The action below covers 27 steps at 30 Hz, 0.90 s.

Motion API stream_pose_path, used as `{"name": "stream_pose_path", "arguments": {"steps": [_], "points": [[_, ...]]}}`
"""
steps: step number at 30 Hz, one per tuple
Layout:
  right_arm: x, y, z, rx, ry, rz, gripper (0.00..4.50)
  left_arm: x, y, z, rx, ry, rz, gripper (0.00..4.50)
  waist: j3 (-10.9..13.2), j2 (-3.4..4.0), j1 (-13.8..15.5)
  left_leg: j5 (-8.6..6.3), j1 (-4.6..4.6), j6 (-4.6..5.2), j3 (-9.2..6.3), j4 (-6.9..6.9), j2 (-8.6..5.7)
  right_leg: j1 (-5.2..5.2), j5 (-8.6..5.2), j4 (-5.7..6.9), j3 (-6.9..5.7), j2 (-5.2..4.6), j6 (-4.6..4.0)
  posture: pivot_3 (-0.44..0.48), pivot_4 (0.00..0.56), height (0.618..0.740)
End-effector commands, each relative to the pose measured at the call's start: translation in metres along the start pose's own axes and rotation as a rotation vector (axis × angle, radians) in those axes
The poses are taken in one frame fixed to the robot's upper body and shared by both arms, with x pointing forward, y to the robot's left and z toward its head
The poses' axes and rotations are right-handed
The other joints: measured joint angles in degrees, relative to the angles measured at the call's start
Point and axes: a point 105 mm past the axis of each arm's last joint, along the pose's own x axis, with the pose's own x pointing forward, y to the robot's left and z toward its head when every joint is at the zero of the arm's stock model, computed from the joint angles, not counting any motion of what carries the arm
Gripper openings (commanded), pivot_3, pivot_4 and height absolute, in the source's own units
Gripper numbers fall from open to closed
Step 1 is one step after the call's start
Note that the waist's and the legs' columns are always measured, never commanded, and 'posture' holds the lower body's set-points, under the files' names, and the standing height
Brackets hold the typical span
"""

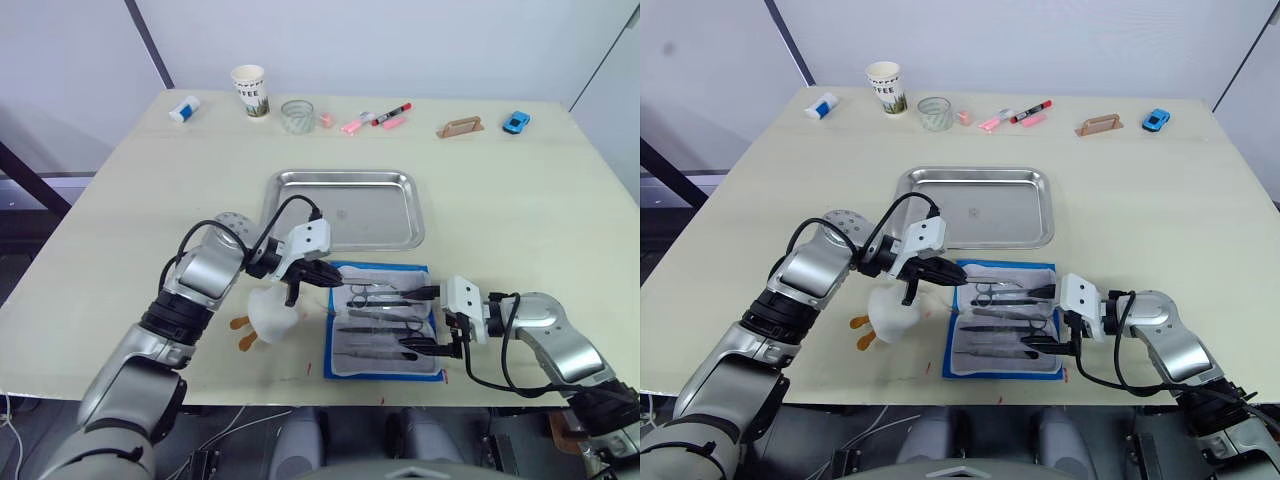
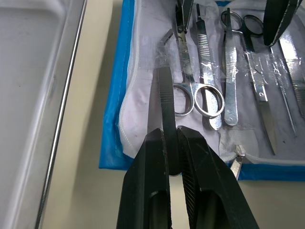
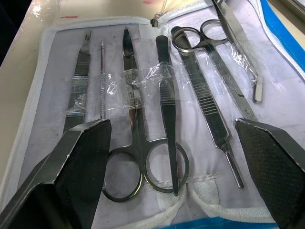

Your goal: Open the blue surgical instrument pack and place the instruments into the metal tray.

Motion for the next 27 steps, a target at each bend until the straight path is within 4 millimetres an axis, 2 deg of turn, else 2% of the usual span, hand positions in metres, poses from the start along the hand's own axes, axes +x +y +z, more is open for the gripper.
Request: {"name": "stream_pose_path", "arguments": {"steps": [1, 13, 22, 27], "points": [[-0.001, 0.012, -0.042, 0.097, 0.172, 0.026, 4.5, -0.014, -0.003, 0.003, 0.015, -0.02, 0.015, 0.05, 0.0, 0.0, -0.03, 0.0, 0.0, 0.0, 0.0, 0.0, 0.0, 0.0, 0.0, 0.0, 0.01, 0.0, 0.0, 0.0, 0.15, 0.74], [-0.001, 0.011, -0.042, 0.094, 0.168, 0.038, 4.5, -0.048, -0.016, -0.026, -0.05, -0.006, 0.102, 0.05, -0.02, -0.02, 0.1, 0.0, 0.01, 0.0, -0.01, 0.0, 0.01, -0.01, 0.0, 0.0, 0.0, -0.01, -0.01, 0.0, 0.15, 0.74], [-0.003, 0.011, -0.041, 0.092, 0.168, 0.048, 4.5, -0.069, -0.019, -0.015, -0.071, -0.116, 0.228, 0.05, -0.04, -0.06, 0.2, 0.0, 0.01, 0.0, -0.01, 0.0, 0.01, 0.0, 0.0, 0.01, -0.02, -0.05, -0.01, 0.0, 0.15, 0.74], [-0.004, 0.01, -0.041, 0.093, 0.168, 0.051, 4.5, -0.076, -0.01, -0.008, -0.158, -0.206, 0.362, 0.05, -0.05, -0.07, 0.23, 0.0, 0.01, 0.0, -0.01, 0.0, 0.0, 0.0, 0.0, 0.01, -0.02, -0.05, 0.0, 0.0, 0.15, 0.74]]}}
